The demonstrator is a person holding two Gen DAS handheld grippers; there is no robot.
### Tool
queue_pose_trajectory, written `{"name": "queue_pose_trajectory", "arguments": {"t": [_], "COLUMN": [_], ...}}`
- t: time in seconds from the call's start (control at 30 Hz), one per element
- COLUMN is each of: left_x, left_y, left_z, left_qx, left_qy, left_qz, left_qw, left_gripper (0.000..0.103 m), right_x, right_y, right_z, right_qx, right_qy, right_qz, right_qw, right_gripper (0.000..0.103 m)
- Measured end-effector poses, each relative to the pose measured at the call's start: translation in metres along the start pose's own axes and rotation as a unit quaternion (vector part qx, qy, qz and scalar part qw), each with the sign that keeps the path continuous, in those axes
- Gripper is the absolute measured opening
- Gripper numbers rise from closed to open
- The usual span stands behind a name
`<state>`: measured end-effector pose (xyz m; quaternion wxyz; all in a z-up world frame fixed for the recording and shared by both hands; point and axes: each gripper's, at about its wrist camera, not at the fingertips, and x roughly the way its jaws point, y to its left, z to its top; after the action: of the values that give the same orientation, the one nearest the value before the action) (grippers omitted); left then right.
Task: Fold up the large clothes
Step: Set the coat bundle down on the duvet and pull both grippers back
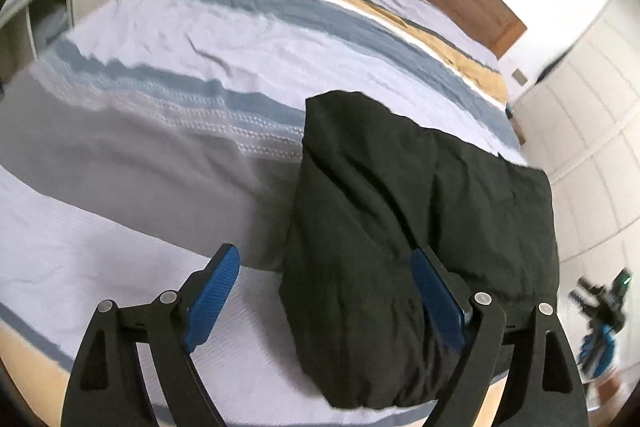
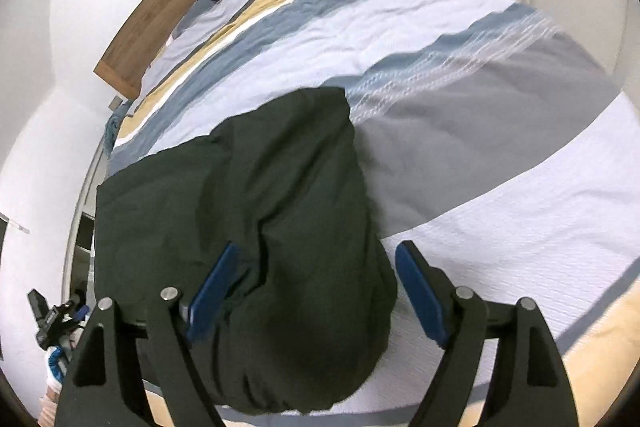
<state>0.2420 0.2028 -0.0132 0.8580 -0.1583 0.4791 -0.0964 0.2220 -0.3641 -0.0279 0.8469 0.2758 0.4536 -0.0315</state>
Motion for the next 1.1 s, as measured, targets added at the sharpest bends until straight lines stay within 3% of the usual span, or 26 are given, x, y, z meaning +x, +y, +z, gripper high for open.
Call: {"name": "queue_pose_trajectory", "arguments": {"t": [0.37, 0.63, 0.87, 1.1], "left_x": [-0.045, -0.061, -0.059, -0.03], "left_y": [-0.07, -0.113, -0.129, -0.125], "left_z": [-0.029, -0.052, -0.064, -0.066], "left_qx": [0.05, 0.076, 0.117, 0.118], "left_qy": [-0.05, -0.06, -0.053, -0.035], "left_qz": [0.074, 0.094, 0.098, 0.099], "left_qw": [0.9947, 0.9909, 0.9868, 0.9875], "left_gripper": [0.098, 0.1, 0.101, 0.101], "right_x": [-0.068, -0.093, -0.093, -0.066], "right_y": [0.089, 0.129, 0.142, 0.157], "right_z": [-0.038, -0.077, -0.102, -0.115], "right_qx": [-0.08, -0.114, -0.123, -0.147], "right_qy": [0.001, 0.003, 0.008, 0.012], "right_qz": [-0.019, -0.023, -0.023, -0.027], "right_qw": [0.997, 0.993, 0.992, 0.989], "right_gripper": [0.081, 0.081, 0.081, 0.081]}}
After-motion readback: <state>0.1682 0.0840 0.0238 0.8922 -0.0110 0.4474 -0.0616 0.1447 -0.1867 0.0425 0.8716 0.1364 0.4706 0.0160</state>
